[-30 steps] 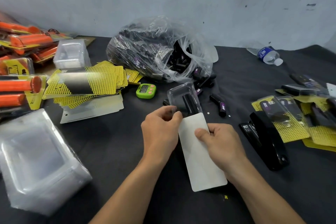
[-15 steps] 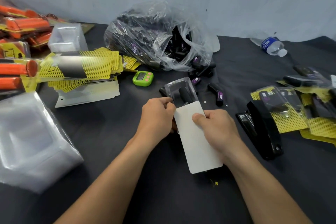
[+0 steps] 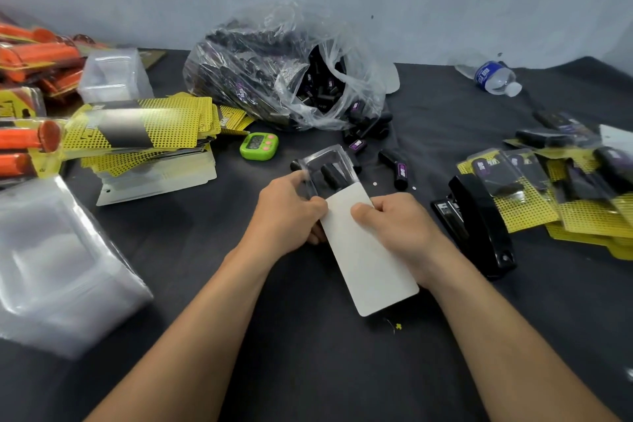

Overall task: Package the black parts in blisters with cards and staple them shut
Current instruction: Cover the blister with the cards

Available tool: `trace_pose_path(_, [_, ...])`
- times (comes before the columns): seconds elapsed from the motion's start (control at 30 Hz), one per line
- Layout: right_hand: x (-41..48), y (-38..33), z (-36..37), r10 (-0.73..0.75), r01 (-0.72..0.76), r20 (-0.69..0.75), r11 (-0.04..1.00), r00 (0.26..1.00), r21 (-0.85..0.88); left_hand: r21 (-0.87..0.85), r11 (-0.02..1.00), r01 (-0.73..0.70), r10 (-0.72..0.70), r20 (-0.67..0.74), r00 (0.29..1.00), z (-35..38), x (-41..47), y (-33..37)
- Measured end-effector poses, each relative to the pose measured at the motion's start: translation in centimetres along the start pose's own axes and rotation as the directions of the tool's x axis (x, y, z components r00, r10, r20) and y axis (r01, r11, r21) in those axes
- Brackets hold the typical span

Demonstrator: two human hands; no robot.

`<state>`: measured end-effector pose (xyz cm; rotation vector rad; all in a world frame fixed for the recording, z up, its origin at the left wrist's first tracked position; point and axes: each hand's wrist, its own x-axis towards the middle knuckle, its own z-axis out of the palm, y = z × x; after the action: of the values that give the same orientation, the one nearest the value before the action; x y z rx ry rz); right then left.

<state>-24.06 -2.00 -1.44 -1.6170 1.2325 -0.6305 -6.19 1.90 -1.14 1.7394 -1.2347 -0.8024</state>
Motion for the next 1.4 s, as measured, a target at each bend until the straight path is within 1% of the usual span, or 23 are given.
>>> trace_pose_path(0.07, [0.1,-0.1,-0.6,0.023,-0.035,0.122,0.994,0.992,0.102,-0.036,0.999,-0.004,0.006,0.045,0.999,-0.2,0.2,-0.1])
trace_pose_path(0.1, [0.1,-0.1,-0.8,0.020,-0.041,0.164,0.991,0.986,0.128,-0.057,0.998,-0.002,0.005,0.049,0.999,-0.4,0.4,-0.3])
trace_pose_path(0.13, [0.1,0.0,-0.9,0.018,-0.042,0.176,0.990,0.984,0.133,-0.076,0.997,0.004,-0.001,0.046,0.999,-0.5,0.6,-0.5])
trace_pose_path(0.17, [0.2,0.1,-0.8,0.017,-0.037,0.154,0.991,0.988,0.126,-0.079,0.997,0.009,-0.006,0.039,0.999,-0.6,0.8,-0.6])
trace_pose_path(0.23, [0.2,0.4,-0.3,-0.002,-0.001,0.035,0.996,0.999,0.086,-0.060,0.998,0.010,-0.009,0.017,1.000,-0.6,0.8,-0.8])
trace_pose_path(0.3, [0.2,0.4,0.2,-0.039,0.040,-0.072,0.999,0.997,0.014,-0.012,1.000,0.017,-0.018,-0.034,0.999,-0.5,0.6,-0.6])
trace_pose_path(0.37, [0.1,0.3,0.5,-0.069,0.065,-0.096,0.997,0.993,-0.049,0.064,0.998,0.027,-0.019,-0.119,0.993,-0.1,0.3,-0.3])
trace_pose_path(0.43, [0.1,0.2,0.6,-0.079,0.072,-0.099,0.995,0.992,-0.072,0.129,0.992,0.009,0.018,-0.204,0.979,0.6,-0.1,0.0])
trace_pose_path(0.5, [0.2,0.2,0.6,-0.093,0.085,-0.111,0.994,0.990,-0.072,0.173,0.985,-0.025,0.069,-0.251,0.966,1.1,-0.5,0.1])
trace_pose_path(0.53, [0.2,0.3,0.6,-0.099,0.092,-0.116,0.994,0.988,-0.065,0.165,0.986,-0.037,0.079,-0.252,0.964,1.2,-0.6,0.2])
trace_pose_path(0.6, [0.2,0.4,0.5,-0.096,0.094,-0.110,0.995,0.989,-0.025,0.098,0.995,-0.036,0.055,-0.199,0.979,1.1,-0.6,0.1])
trace_pose_path(0.7, [0.2,0.4,0.2,-0.088,0.091,-0.085,0.995,0.992,0.032,0.027,1.000,0.010,-0.007,-0.096,0.995,0.6,-0.7,0.2])
trace_pose_path(0.83, [-0.2,0.4,0.3,-0.083,0.090,-0.084,0.993,0.993,0.072,-0.100,0.994,0.043,-0.046,-0.032,0.998,0.3,-0.5,0.2])
trace_pose_path(0.93, [-0.4,0.2,0.2,-0.078,0.083,-0.088,0.995,0.993,0.061,-0.112,0.993,0.027,-0.027,-0.002,1.000,0.0,-0.6,0.1])
trace_pose_path(1.03, [-0.3,0.1,0.2,-0.084,0.087,-0.092,0.996,0.992,0.024,-0.071,0.998,0.001,0.001,0.036,0.999,0.0,-0.9,0.2])
trace_pose_path(1.13, [-0.1,0.4,0.5,-0.085,0.085,-0.114,0.996,0.990,-0.002,0.019,0.999,-0.044,0.044,0.030,0.999,0.2,-1.1,0.2])
trace_pose_path(1.17, [-0.1,0.5,0.6,-0.089,0.087,-0.134,0.996,0.987,-0.019,0.003,0.999,-0.049,0.049,0.015,0.999,0.3,-1.1,0.2])
trace_pose_path(1.27, [0.0,0.5,0.8,-0.094,0.080,-0.220,0.994,0.971,-0.074,-0.127,0.991,-0.050,0.046,-0.036,0.998,0.8,-1.3,0.4])
trace_pose_path(1.4, [-0.1,0.2,0.9,-0.078,0.056,-0.303,0.995,0.950,-0.080,-0.242,0.966,-0.086,0.076,-0.050,0.996,1.0,-1.2,0.5])
